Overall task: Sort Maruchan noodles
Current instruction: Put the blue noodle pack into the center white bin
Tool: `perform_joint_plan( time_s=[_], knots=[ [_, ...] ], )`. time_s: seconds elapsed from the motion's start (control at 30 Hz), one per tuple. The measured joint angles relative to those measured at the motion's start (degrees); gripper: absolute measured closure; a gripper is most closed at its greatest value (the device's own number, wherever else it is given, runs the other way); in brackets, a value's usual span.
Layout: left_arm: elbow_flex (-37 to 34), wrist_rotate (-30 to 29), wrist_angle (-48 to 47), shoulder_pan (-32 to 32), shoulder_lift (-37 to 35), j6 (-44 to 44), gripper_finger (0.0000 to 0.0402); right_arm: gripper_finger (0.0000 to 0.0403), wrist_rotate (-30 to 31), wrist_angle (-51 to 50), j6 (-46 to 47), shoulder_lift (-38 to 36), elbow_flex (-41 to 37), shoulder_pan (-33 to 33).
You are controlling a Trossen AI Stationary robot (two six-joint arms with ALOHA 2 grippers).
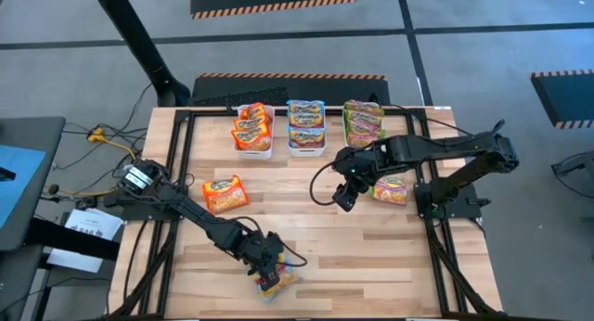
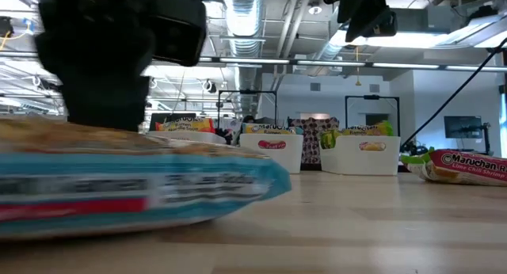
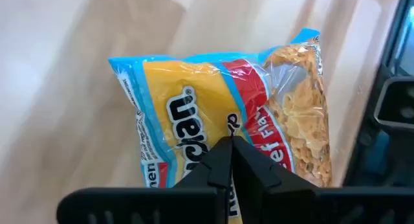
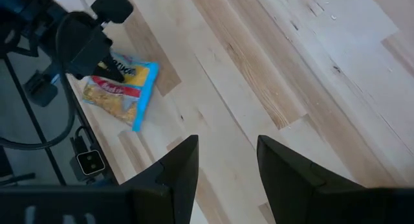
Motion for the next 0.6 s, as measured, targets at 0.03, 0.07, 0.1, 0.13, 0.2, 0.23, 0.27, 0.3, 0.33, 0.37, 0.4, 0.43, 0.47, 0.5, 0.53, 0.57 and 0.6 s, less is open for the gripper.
perform_joint_plan(
  time_s=[0.03, 0.07, 0.1, 0.13, 0.2, 0.23, 0.27, 0.3, 0.33, 0.37, 0.4, 0.43, 0.47, 0.5, 0.53, 0.57, 0.6],
  knots=[
    [0.00, -0.48, -0.11, 0.56, 0.00, 0.64, 0.0396, 0.0220, 0.00, 0.02, -0.01, 0.00, 0.00, 0.00],
    [0.00, -0.84, -0.34, 1.18, 0.00, 1.24, 0.0396, 0.0220, 0.00, 0.02, 0.00, 0.00, 0.00, 0.00],
    [0.00, -1.19, -0.46, 1.88, 0.00, 2.08, 0.0398, 0.0220, 0.00, 0.02, 0.00, 0.00, 0.00, 0.00],
    [0.02, -1.29, -0.48, 2.60, 0.00, 3.03, 0.0399, 0.0220, 0.01, 0.04, 0.00, 0.00, 0.00, 0.00],
    [0.02, -1.57, -0.48, 3.80, 0.00, 4.99, 0.0400, 0.0220, 0.01, 0.12, 0.00, 0.00, 0.00, 0.00],
    [0.02, -1.62, -0.46, 4.39, 0.00, 5.72, 0.0400, 0.0220, 0.01, 0.16, 0.00, 0.00, 0.00, 0.00],
    [0.02, -1.60, -0.46, 4.93, 0.00, 6.46, 0.0400, 0.0220, 0.02, 0.26, 0.00, 0.00, 0.00, 0.00],
    [0.02, -1.59, -0.48, 5.47, 0.00, 7.20, 0.0401, 0.0220, 0.02, 0.33, 0.00, 0.00, 0.00, 0.00],
    [0.02, -1.58, -0.48, 6.05, 0.00, 7.92, 0.0401, 0.0220, 0.00, 0.35, 0.07, 0.00, 0.00, 0.00],
    [0.02, -1.60, -0.46, 6.55, 0.00, 8.66, 0.0401, 0.0220, 0.02, 0.33, 0.12, 0.00, 0.00, 0.00],
    [0.02, -1.60, -0.48, 7.04, 0.00, 9.50, 0.0401, 0.0220, 0.02, 0.34, 0.13, 0.00, 0.00, 0.00],
    [0.02, -1.60, -0.47, 7.45, 0.00, 10.32, 0.0401, 0.0220, 0.02, 0.33, 0.13, 0.00, 0.00, 0.00],
    [0.02, -1.59, -0.46, 7.84, 0.00, 11.08, 0.0401, 0.0220, 0.02, 0.33, 0.13, 0.00, 0.00, 0.00],
    [0.02, -1.30, -0.46, 8.19, 0.00, 11.75, 0.0401, 0.0220, 0.02, 0.33, 0.13, 0.00, 0.00, 0.00],
    [0.02, -0.41, -0.41, 8.59, 0.00, 12.34, 0.0401, 0.0220, 0.02, 0.33, 0.13, 0.00, 0.00, 0.00],
    [0.02, 0.92, -0.34, 9.04, 0.00, 13.03, 0.0401, 0.0220, 0.02, 0.33, 0.13, 0.00, 0.00, 0.00],
    [0.02, 2.59, -0.22, 9.47, 0.00, 13.64, 0.0401, 0.0220, 0.02, 0.33, 0.13, 0.00, 0.00, 0.00]
  ],
)
